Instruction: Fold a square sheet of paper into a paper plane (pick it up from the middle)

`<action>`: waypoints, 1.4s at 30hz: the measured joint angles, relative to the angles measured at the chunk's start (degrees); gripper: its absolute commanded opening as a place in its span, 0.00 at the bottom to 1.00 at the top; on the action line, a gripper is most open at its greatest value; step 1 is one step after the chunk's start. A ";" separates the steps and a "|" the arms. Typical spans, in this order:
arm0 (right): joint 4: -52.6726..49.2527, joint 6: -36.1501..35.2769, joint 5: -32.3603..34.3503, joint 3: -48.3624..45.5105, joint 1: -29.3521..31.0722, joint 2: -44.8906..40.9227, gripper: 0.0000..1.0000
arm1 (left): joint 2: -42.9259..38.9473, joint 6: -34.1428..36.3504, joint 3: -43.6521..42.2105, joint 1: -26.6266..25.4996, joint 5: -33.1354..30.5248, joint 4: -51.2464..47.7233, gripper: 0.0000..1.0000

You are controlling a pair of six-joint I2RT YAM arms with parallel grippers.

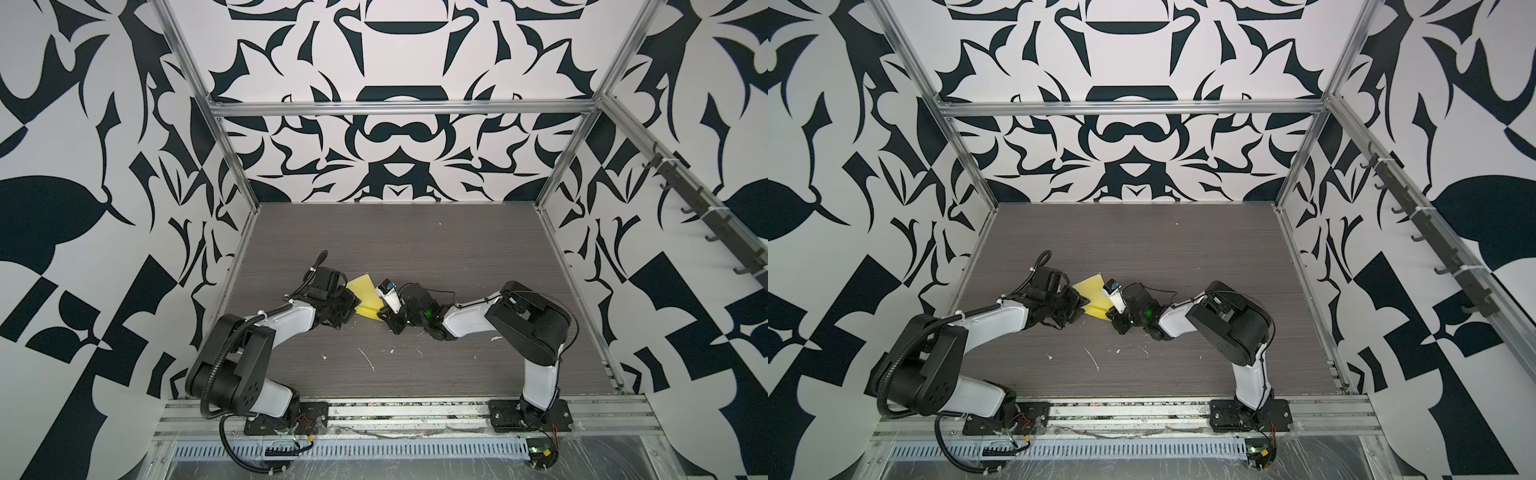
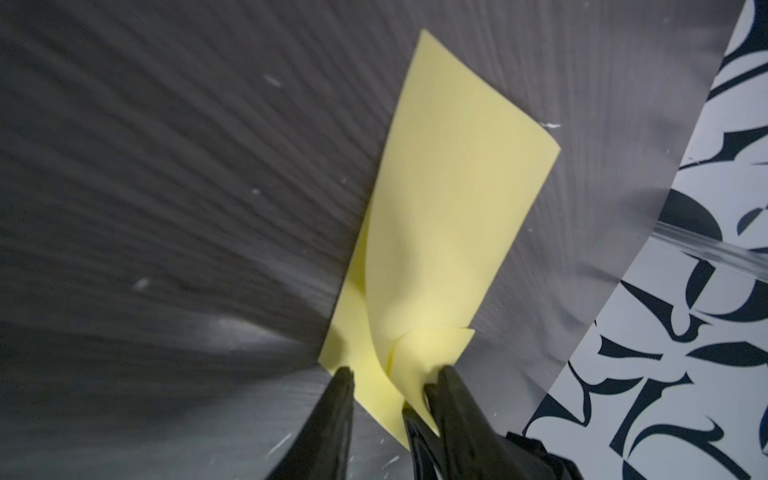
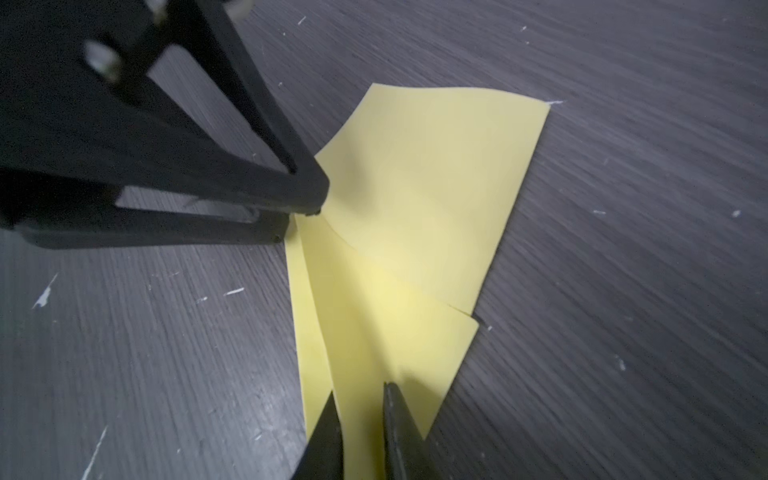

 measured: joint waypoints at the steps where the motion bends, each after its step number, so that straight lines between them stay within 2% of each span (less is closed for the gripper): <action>1: 0.02 0.00 0.00 0.00 -0.02 0.00 0.21 | 0.70 -0.07 0.24 0.00 -0.09 -0.02 0.29; 8: 0.04 -0.98 0.04 -0.02 -0.07 0.00 0.22 | 2.38 0.09 1.62 0.00 -0.20 0.74 0.12; 12: -0.02 -2.01 0.02 -0.02 -0.04 -0.02 0.27 | 2.80 0.55 2.27 0.00 -0.24 0.81 0.01; 17: -2.78 -2.60 0.39 -0.04 -0.04 -1.88 0.37 | 2.78 1.03 3.78 -0.09 -0.76 -0.81 0.00; 26: -6.01 -1.77 4.37 -0.04 1.77 -7.23 0.40 | 2.25 0.85 9.79 -4.72 -6.40 -8.96 0.00; 32: -6.80 -2.08 7.48 -0.59 3.69 -7.23 0.35 | 2.25 -0.33 11.78 -7.13 -9.46 -12.15 0.00; 42: -6.23 -3.13 9.97 -2.05 3.78 -5.68 0.24 | 2.25 -2.71 11.93 -8.15 -11.82 -13.94 0.00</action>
